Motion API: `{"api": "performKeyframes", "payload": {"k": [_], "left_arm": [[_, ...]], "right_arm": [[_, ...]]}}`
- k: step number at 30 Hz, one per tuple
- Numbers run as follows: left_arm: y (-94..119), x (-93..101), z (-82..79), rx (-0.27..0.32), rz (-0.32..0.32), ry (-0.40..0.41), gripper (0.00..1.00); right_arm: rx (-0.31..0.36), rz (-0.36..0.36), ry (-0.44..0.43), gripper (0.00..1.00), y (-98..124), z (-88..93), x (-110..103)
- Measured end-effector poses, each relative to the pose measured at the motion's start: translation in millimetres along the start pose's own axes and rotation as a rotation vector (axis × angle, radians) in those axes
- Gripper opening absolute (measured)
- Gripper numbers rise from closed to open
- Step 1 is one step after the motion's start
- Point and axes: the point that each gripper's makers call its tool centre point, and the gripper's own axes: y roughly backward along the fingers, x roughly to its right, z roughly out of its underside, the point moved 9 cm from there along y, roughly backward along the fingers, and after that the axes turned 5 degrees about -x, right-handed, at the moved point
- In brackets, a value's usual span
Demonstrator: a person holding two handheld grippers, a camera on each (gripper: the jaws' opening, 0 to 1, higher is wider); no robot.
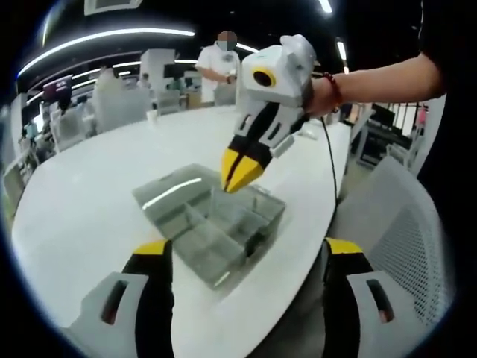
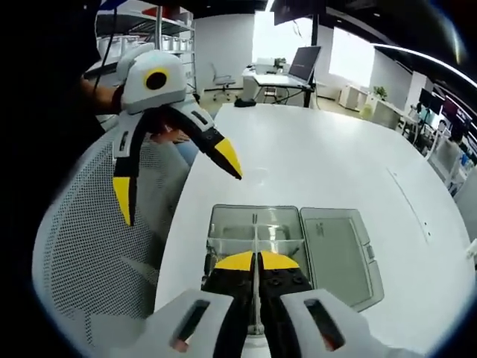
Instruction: Insert the divider into the dual guide fixture by aligning both edges with the guide slots and pushing it downward to the bottom, including one-sided entry, uneven engagement, binding, and posture correction.
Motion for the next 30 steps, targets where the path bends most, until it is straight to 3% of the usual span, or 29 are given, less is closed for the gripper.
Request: {"api": "performKeyframes", "payload": {"k": [8,17,30], "left_arm": [[-1,0.5,-1.3,0.007,0.004,0.004,0.80],[0,1.3,-0.4,0.005,0.004,0.013,0.80],[1,2.0,-1.0,0.007,0.014,0.024,0.79]], "right_arm": [[-0.008,-0.002,0.029,0.00,-3,-1.7,0],[-0.051,0.005,-0.005,0.00,-12,0.0,1],[-0.169,0.001,0.010,0.00,-29,1.0,1]]}}
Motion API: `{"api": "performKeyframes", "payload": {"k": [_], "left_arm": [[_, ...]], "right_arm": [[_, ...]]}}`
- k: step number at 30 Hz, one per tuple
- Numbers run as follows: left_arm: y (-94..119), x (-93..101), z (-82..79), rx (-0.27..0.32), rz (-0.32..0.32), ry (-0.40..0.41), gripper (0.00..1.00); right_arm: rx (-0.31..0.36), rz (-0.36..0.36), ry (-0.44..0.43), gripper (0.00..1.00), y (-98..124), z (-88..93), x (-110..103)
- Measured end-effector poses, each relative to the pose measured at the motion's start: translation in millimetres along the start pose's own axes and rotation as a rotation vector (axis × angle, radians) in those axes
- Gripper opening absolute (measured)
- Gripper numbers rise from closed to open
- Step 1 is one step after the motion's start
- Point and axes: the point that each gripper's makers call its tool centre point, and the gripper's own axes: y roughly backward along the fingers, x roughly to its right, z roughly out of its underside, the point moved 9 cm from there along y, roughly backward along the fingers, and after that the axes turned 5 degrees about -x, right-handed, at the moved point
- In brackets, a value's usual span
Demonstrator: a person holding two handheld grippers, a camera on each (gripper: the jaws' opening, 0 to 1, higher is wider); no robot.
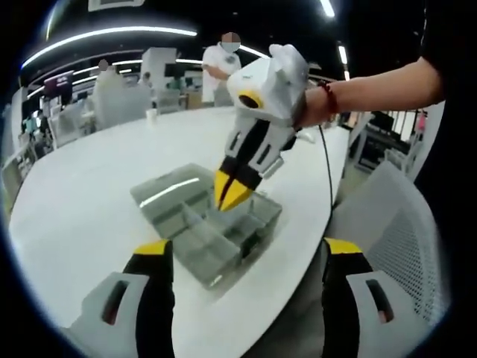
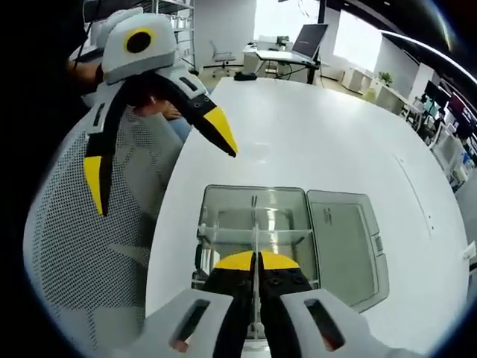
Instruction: Insert the divider into the dual guide fixture by aligning both edges with the guide slots and pushing it downward to the bottom, including one-sided entry, uneven engagement, binding, and posture correction.
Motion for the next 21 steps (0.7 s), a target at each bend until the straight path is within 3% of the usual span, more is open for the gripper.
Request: {"api": "performKeyframes", "payload": {"k": [8,21], "left_arm": [[-1,-0.2,0.6,-0.005,0.005,0.002,0.79],[-2,0.3,2.4,-0.010,0.010,0.010,0.79]], "right_arm": [[-0.081,-0.003,-0.015,0.00,-8,-1.5,0],[-0.126,-0.024,-0.016,0.00,-15,-0.7,3]]}}
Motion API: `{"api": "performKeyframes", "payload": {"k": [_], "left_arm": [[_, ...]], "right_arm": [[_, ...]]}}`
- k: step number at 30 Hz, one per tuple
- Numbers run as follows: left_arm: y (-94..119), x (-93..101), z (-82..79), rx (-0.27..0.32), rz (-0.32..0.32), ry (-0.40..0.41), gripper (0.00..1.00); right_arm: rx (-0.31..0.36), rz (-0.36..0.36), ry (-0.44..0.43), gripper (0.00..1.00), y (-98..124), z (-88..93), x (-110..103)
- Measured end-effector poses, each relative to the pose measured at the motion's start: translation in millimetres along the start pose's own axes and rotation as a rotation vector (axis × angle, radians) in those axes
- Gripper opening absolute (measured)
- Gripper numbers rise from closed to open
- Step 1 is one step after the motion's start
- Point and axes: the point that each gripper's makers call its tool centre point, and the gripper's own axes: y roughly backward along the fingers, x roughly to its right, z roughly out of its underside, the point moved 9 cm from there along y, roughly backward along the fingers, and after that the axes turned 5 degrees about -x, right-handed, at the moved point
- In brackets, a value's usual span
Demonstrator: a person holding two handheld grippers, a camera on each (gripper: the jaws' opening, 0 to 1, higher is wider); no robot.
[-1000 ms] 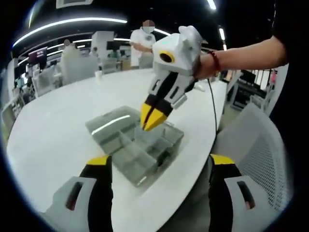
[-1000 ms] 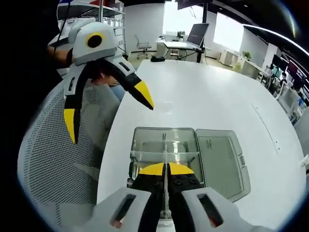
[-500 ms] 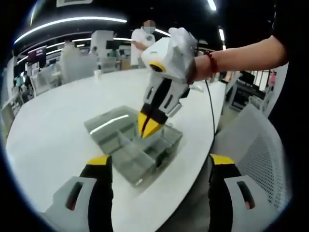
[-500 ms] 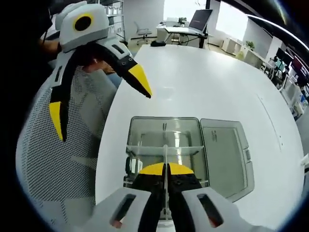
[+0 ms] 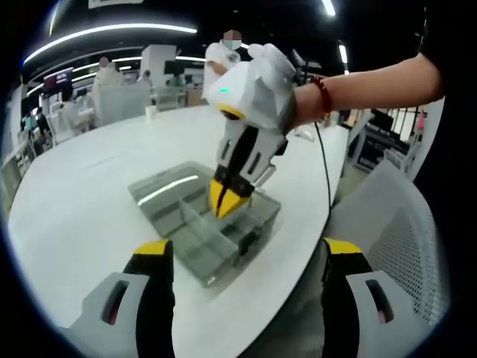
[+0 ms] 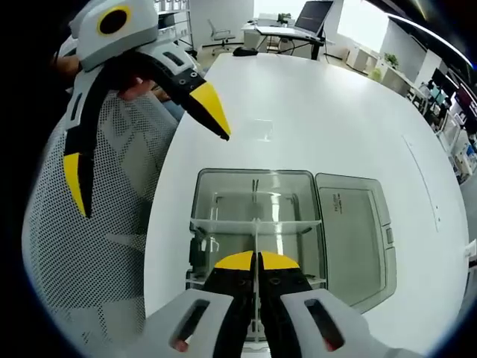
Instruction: Insert the divider into the dual guide fixture by aligning both edges with the guide slots and pushing it downward to the bottom, including one-sided entry, uneven engagement, binding, and posture correction.
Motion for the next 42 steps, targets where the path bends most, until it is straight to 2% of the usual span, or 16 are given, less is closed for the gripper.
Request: {"api": "performKeyframes", "payload": {"k": [19,25,33,36,40,42], "left_arm": [[2,0.7,-1.8,-0.007,-0.006,-0.014,0.79],[4,-0.7,-1.2,-0.013,-0.024,-0.009,0.78],[6,-5.0,1.0,-0.037,-0.042,-0.005,0.76],[7,-9.9,2.7,-0.054,-0.056,0.008,0.75],[9,-14.9,2.8,-0.061,-0.075,0.015,0.75],[9,-17.2,3.3,-0.067,-0.082,0.012,0.75]], "right_arm": [[-0.005,0.006,-0.054,0.00,-2,2.2,-3],[-0.003,0.007,-0.069,0.03,-1,5.6,-5],[0.048,0.022,-0.108,0.08,0,9.0,-9],[0.084,0.020,-0.173,0.09,2,10.5,-10],[0.107,0.039,-0.182,0.10,4,13.9,-12],[0.130,0.038,-0.217,0.10,6,15.1,-12]]}}
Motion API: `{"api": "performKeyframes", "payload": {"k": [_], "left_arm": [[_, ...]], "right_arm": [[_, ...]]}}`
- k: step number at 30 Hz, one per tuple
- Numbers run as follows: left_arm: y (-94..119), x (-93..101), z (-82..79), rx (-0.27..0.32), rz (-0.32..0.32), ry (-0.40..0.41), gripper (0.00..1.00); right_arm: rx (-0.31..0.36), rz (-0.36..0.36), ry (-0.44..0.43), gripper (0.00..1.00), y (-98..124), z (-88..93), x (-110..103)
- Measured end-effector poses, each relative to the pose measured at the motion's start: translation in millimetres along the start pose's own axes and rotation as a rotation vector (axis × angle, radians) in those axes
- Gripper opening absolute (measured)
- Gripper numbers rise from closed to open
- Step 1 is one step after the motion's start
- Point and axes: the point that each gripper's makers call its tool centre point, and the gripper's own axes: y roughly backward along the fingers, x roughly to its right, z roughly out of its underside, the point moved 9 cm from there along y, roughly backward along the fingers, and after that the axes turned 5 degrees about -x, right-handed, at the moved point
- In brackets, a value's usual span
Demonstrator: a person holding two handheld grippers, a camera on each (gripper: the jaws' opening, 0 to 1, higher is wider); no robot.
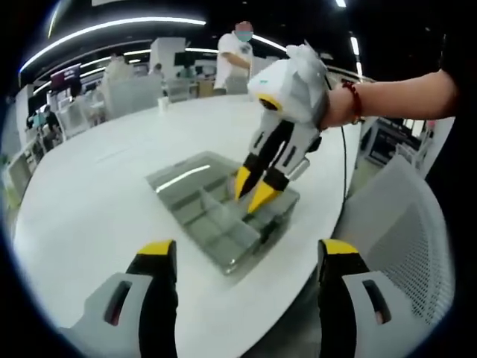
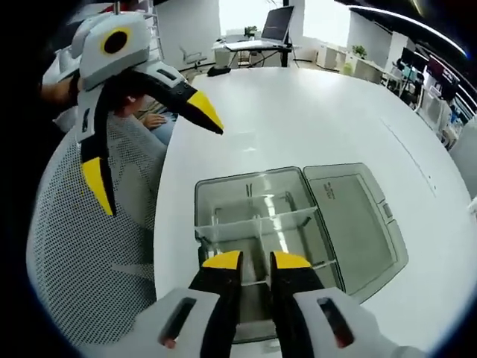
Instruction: Insert the divider into the dual guide fixture by aligning both edges with the guide slots and pushing it downward to the bottom, including one-sided entry, uneven engagement, binding, and posture correction.
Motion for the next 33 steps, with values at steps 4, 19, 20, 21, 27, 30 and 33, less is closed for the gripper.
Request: {"api": "performKeyframes", "payload": {"k": [4,19,20,21,27,30,33], "left_arm": [[-4,-3.9,0.3,-0.004,-0.008,0.007,0.75],[2,-9.9,8.4,0.004,-0.036,0.056,0.75],[4,-10.4,9.4,0.005,-0.037,0.059,0.75],[6,-11.4,10.9,0.009,-0.036,0.064,0.76],[12,-20.8,15.6,-0.003,-0.056,0.064,0.76],[13,-29.1,16.7,-0.003,-0.070,0.091,0.76],[15,-32.4,14.3,0.013,-0.071,0.107,0.76]], "right_arm": [[0.011,0.025,0.006,0.10,3,0.9,-1],[0.127,0.094,-0.094,0.14,9,-0.5,-13],[0.137,0.096,-0.103,0.16,9,-0.6,-14],[0.149,0.099,-0.125,0.17,10,-0.3,-16],[0.229,0.130,-0.186,0.20,17,-5.5,-23],[0.256,0.151,-0.206,0.21,19,-7.1,-26],[0.268,0.161,-0.225,0.24,22,-6.0,-31]]}}
